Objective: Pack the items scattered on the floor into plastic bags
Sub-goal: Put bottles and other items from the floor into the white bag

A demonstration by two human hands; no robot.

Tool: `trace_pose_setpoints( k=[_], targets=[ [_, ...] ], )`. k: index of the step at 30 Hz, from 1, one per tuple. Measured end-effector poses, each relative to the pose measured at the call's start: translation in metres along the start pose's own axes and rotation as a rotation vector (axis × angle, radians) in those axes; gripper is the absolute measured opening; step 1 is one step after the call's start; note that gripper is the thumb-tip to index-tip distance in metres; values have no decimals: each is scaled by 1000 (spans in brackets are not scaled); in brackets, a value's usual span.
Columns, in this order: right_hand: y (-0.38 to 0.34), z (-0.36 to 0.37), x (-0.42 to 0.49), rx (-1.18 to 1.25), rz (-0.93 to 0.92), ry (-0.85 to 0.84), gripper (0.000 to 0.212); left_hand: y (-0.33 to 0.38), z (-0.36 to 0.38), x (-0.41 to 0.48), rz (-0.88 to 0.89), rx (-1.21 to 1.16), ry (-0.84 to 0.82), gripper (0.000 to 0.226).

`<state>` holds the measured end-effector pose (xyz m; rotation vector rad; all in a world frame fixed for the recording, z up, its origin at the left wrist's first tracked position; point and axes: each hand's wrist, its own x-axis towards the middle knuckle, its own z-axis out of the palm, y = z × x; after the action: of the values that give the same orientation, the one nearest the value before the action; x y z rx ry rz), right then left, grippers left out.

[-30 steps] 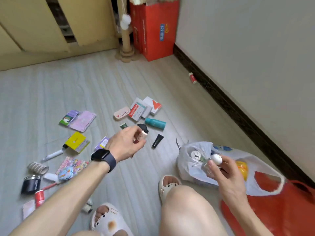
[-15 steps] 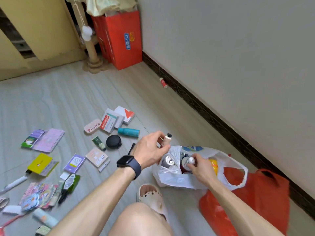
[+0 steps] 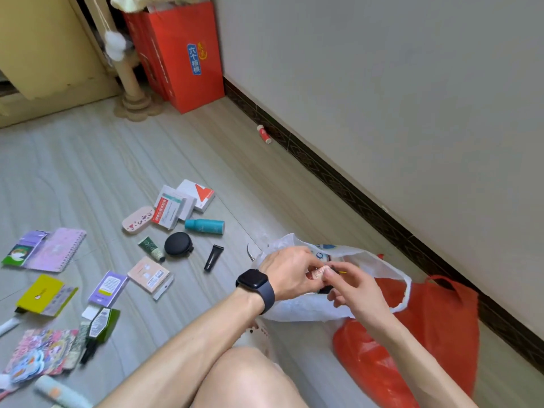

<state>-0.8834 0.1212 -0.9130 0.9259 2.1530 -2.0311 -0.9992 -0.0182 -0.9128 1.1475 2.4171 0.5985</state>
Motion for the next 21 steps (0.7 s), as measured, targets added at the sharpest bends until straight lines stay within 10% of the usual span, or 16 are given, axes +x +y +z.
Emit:
trace_pose_setpoints(
  k=[13,21],
  targets=[
    [15,-23,2,-258,-75,74,17,6,22,8,55,-18,35,38],
    [23,-38,20,-414,-79,381,10,-65,43,-1,-66,720,-379,51]
  ],
)
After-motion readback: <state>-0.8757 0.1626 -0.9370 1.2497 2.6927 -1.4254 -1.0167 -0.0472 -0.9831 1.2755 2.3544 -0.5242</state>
